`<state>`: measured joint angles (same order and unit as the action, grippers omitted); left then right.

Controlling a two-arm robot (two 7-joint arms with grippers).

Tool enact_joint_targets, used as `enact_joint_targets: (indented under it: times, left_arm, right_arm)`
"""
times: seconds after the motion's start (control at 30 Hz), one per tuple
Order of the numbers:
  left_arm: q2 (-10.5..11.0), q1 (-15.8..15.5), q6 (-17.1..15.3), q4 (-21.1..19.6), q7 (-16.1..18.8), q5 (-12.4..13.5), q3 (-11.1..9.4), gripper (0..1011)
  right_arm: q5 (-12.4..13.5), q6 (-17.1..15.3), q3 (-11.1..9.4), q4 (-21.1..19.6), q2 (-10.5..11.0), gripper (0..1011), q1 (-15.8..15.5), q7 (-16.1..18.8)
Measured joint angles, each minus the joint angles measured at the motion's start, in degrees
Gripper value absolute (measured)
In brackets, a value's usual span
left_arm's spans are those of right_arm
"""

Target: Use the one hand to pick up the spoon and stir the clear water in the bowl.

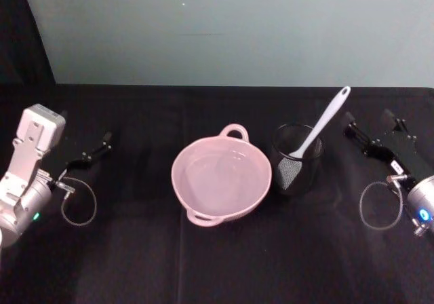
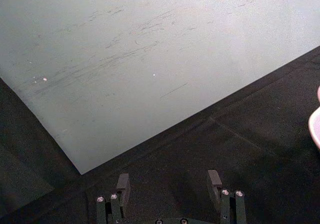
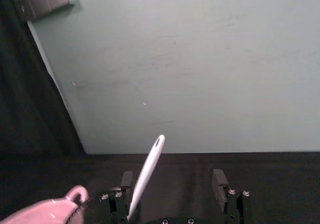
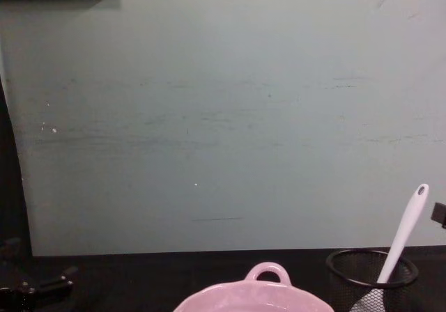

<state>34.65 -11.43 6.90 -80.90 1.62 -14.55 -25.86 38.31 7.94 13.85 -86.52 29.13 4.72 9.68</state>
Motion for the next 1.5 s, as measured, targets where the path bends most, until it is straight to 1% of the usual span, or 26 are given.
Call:
enact_joint_targets:
  times: [0.03,0.07,0.13,0.17,0.23,0.3,0.33,0.37,0.43,0.63,0.8,1.07,1.23,1.27,1.4,1.43,1.5]
  left_arm:
    - [0.00,0.00,0.00,0.00,0.00,0.00,0.00,1011]
    - [0.00,0.00,0.00,0.00,0.00,0.00,0.00,1011]
    - [0.00,0.00,0.00,0.00,0.00,0.00,0.00,1011]
    - [0.00,0.00,0.00,0.00,0.00,0.00,0.00,1011]
    - [0.00,0.00,0.00,0.00,0.00,0.00,0.00,1011]
    - [0.00,0.00,0.00,0.00,0.00,0.00,0.00,1011]
    - [0.00,0.00,0.00,0.00,0.00,0.00,0.00,1011]
    - [0.00,0.00,0.00,0.00,0.00,0.00,0.00,1011]
    - [0.00,0.00,0.00,0.00,0.00,0.00,0.00,1011]
    - [0.00,0.00,0.00,0.00,0.00,0.00,0.00,1011]
    - [0.00,0.00,0.00,0.00,0.00,0.00,0.00,1011]
    - [0.00,0.00,0.00,0.00,0.00,0.00,0.00,1011]
    - [0.00,0.00,0.00,0.00,0.00,0.00,0.00,1011]
    - [0.00,0.00,0.00,0.00,0.00,0.00,0.00,1011]
    - [0.00,0.00,0.00,0.00,0.00,0.00,0.00,1011]
    - [0.00,0.00,0.00,0.00,0.00,0.00,0.00,1011]
    - [0.00,0.00,0.00,0.00,0.00,0.00,0.00,1011]
  right_arm:
    - [0.81,-0.23,-0.21,0.27,-0.39,1003,0.16,0.52]
    - [2.84,-0.86,-0.77,1.10,-1.41,1003,0.57,1.63]
    - [4.72,-1.51,-1.28,1.88,-2.42,1003,1.12,2.59]
    - [6.51,-2.22,-1.81,2.83,-3.56,1003,1.73,3.46]
    - [7.96,-2.97,-2.19,3.73,-4.50,1003,2.40,4.30]
    - [10.64,-4.70,-2.89,5.47,-6.26,1003,3.83,5.70]
    - [10.64,-4.70,-2.89,5.47,-6.26,1003,3.83,5.70]
    - [12.00,-5.77,-3.28,6.40,-7.14,1002,4.62,6.26]
    - [13.73,-7.19,-3.70,7.81,-8.05,1002,5.82,7.10]
    - [17.51,-10.82,-3.68,10.72,-9.24,1003,8.91,8.20]
    - [19.14,-12.24,-3.05,11.39,-9.40,1003,9.88,8.21]
    - [20.79,-12.22,-2.03,11.46,-9.42,995,10.32,7.99]
    - [21.54,-12.17,-1.44,11.81,-9.33,893,10.69,7.97]
    - [21.64,-12.16,-1.35,11.82,-9.29,844,10.73,7.97]
    - [22.07,-12.10,-0.89,11.94,-9.03,773,10.94,7.93]
    - [22.19,-12.06,-0.75,11.96,-8.94,718,10.99,7.92]
    - [22.41,-12.03,-0.65,11.97,-8.82,681,11.02,7.91]
